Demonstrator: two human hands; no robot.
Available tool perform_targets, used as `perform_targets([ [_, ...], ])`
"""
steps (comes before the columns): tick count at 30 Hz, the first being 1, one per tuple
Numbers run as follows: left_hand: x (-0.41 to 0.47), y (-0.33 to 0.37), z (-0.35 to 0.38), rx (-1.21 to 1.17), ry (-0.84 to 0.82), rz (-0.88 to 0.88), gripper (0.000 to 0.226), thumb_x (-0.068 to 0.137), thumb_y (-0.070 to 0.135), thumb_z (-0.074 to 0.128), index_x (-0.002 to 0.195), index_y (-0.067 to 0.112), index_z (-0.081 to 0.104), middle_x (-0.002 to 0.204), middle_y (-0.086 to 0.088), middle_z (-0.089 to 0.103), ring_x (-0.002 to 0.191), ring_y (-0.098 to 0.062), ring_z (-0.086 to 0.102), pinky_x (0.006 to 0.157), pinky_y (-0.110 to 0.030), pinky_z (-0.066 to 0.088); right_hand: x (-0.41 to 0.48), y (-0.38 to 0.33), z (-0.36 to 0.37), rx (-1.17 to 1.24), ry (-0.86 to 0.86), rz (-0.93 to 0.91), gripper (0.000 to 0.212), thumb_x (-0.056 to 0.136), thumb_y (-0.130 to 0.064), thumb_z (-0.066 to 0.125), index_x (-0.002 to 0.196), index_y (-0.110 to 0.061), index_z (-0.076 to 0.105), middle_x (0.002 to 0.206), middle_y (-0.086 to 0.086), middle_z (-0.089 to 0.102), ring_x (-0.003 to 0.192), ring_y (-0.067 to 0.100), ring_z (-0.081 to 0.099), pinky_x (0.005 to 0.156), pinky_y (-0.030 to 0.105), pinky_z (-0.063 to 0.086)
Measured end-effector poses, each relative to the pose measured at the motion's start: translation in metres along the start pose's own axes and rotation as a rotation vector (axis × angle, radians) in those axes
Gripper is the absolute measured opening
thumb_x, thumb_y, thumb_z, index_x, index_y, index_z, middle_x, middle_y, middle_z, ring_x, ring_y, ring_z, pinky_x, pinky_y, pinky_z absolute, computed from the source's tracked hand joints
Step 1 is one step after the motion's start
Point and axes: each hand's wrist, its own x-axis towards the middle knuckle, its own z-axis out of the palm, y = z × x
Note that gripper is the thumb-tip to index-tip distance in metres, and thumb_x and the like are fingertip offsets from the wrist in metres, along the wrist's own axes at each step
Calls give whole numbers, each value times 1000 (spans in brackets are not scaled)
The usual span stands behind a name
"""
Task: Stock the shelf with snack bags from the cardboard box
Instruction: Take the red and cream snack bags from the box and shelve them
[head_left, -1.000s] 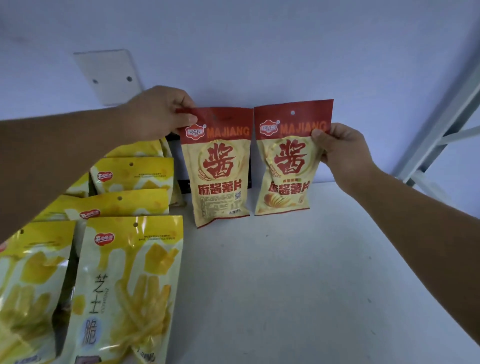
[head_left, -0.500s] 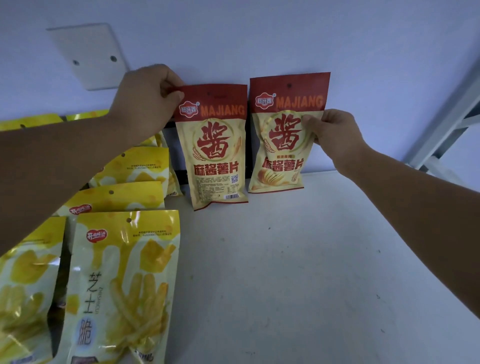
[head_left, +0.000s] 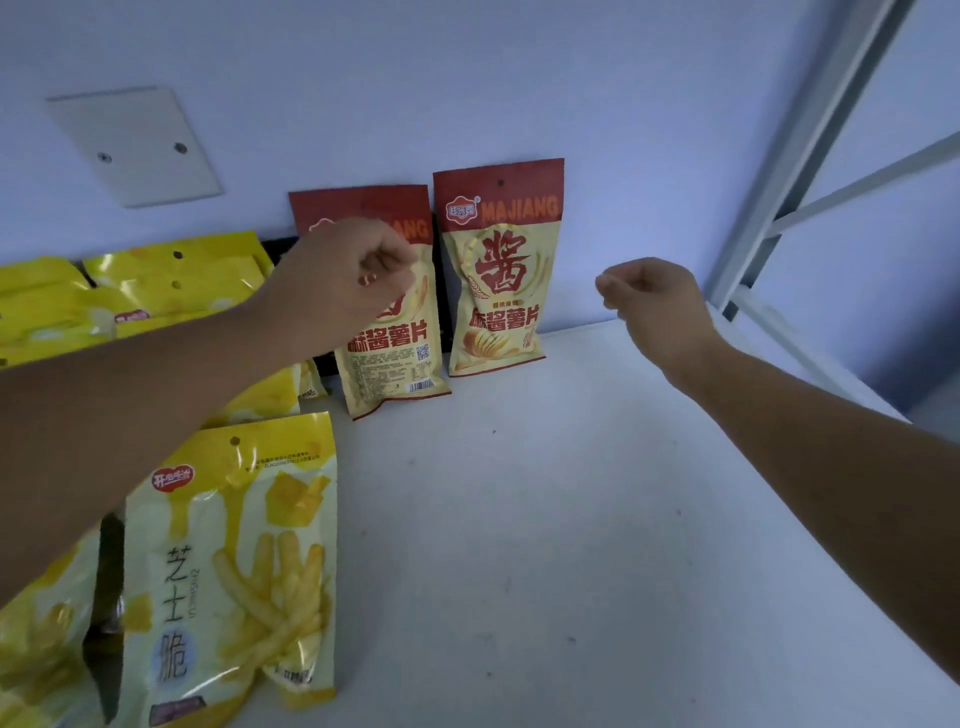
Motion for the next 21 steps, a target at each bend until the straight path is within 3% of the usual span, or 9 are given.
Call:
perform_targets([
  [5,-25,41,37,-168,-151,64,13,94,25,66,106,22,69,94,15,68,87,2,62,71,-4,45,-76,19,-26,63,20,58,7,89,-25,71,88,-20,74,96,10,76,88,24,70,91,48,55],
  [11,-70,99,84,-395,-322,142,14,90,20,72,103,19,70,94,5,71,75,8,59,70,-1,43,-187,42,-63,32,138,142,3,87,-25,75,89,-25,76,91,1,78,88,21,73,93,46,55],
  [16,-112,153,108,-468,-506,223,10,88,30,73,97,33,69,92,11,72,75,4,63,75,-13,47,-277,49,-106,6,291,191,3,86,-27,76,88,-29,74,94,9,76,79,27,66,80,48,55],
  [18,-128,180,112,-488,-563,250,13,88,33,72,101,31,70,93,12,71,80,0,65,76,-13,48,-310,51,-125,-11,365,205,4,88,-29,75,92,-30,74,94,6,77,84,34,68,85,48,56],
  [21,-150,222,122,-502,-612,311,14,89,31,72,103,29,71,94,11,71,82,0,65,70,-3,44,-357,53,-154,-36,436,229,17,92,-29,73,106,-20,75,98,0,77,94,25,72,94,45,57],
])
